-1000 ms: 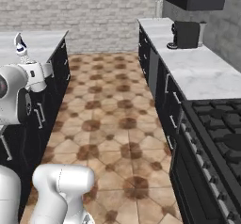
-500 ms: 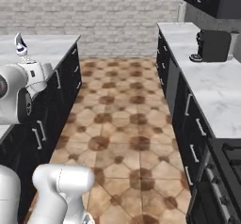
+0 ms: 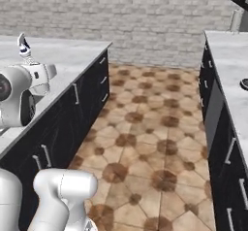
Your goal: Move the cutting board and knife to the sink. Then move spray from the cabinet to the counter.
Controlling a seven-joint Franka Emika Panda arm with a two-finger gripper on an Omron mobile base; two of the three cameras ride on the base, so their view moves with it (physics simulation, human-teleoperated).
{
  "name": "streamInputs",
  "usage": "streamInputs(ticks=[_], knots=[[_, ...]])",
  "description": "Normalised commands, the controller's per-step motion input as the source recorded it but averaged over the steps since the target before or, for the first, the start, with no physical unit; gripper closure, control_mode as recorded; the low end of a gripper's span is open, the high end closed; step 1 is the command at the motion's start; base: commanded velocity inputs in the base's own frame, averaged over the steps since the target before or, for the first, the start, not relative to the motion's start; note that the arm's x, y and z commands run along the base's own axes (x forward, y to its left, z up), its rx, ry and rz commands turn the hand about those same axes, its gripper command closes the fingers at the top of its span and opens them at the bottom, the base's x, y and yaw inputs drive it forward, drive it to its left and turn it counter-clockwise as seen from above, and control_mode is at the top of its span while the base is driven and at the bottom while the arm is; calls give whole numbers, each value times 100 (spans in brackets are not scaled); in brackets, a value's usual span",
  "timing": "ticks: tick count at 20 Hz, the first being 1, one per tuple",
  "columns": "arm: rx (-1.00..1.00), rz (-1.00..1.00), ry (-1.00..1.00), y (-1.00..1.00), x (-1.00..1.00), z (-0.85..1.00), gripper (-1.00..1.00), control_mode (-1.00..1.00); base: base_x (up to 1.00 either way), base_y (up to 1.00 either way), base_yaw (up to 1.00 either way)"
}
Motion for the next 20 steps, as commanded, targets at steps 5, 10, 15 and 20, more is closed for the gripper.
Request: streamInputs(ticks=[5, 10, 15, 20], knots=[[0, 0, 0, 0, 0, 0, 100, 100, 100, -28, 46], [0, 0, 0, 0, 0, 0, 100, 100, 100, -54, 49], [0, 0, 0, 0, 0, 0, 100, 100, 94, -79, 46], [0, 0, 0, 0, 0, 0, 100, 100, 79, -95, 42]])
